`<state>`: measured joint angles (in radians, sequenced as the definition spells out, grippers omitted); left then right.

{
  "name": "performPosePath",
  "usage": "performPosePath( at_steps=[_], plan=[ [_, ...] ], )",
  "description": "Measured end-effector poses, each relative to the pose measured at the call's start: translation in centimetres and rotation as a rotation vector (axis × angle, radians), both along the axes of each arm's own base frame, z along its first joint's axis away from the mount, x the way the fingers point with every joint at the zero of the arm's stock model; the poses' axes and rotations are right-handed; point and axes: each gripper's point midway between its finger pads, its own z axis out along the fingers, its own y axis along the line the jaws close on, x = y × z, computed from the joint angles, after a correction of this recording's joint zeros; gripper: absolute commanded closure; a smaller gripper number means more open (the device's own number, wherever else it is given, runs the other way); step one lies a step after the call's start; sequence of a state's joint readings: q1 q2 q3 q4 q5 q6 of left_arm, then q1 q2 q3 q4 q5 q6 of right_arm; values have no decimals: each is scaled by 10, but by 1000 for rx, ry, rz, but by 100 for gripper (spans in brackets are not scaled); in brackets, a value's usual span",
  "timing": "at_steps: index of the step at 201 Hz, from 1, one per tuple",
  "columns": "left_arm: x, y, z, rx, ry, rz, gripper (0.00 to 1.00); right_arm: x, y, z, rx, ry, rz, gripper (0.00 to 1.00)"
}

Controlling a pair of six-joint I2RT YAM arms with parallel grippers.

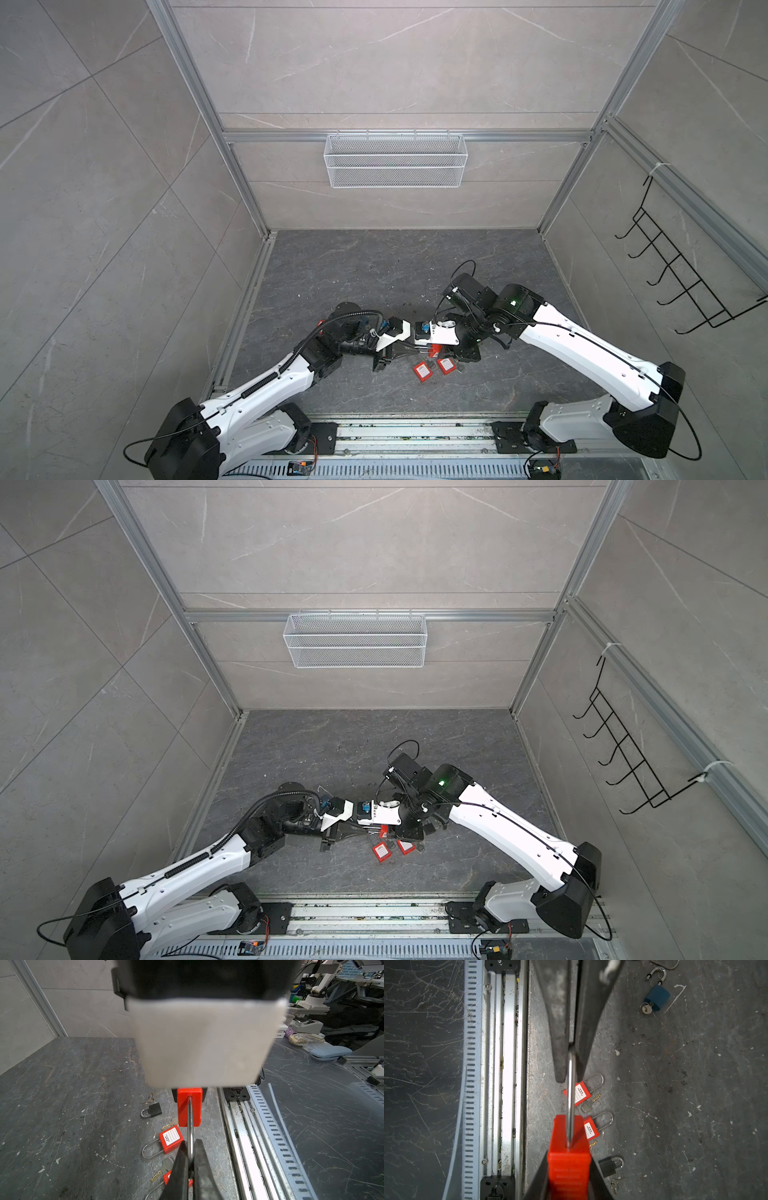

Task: Lock with the key

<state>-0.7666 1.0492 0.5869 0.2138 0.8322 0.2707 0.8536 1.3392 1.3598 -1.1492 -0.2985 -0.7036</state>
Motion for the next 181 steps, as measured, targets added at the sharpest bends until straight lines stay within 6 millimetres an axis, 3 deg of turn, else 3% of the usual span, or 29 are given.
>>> performPosePath(
  at_steps=[100, 135, 149, 181],
  plan=[
    [5, -7, -12, -11, 14, 3, 100, 4, 1, -7, 0, 11, -41, 86],
    [9, -6, -11, -5, 2, 22, 100, 8, 4, -3, 17, -33, -30, 54],
    [11, -4, -12, -1, 4, 31, 100, 6, 6, 5, 44, -69, -12, 47],
    [11, 2, -11, 13, 3, 39, 100, -5, -9, 22, 77, -73, -11, 45]
  ],
)
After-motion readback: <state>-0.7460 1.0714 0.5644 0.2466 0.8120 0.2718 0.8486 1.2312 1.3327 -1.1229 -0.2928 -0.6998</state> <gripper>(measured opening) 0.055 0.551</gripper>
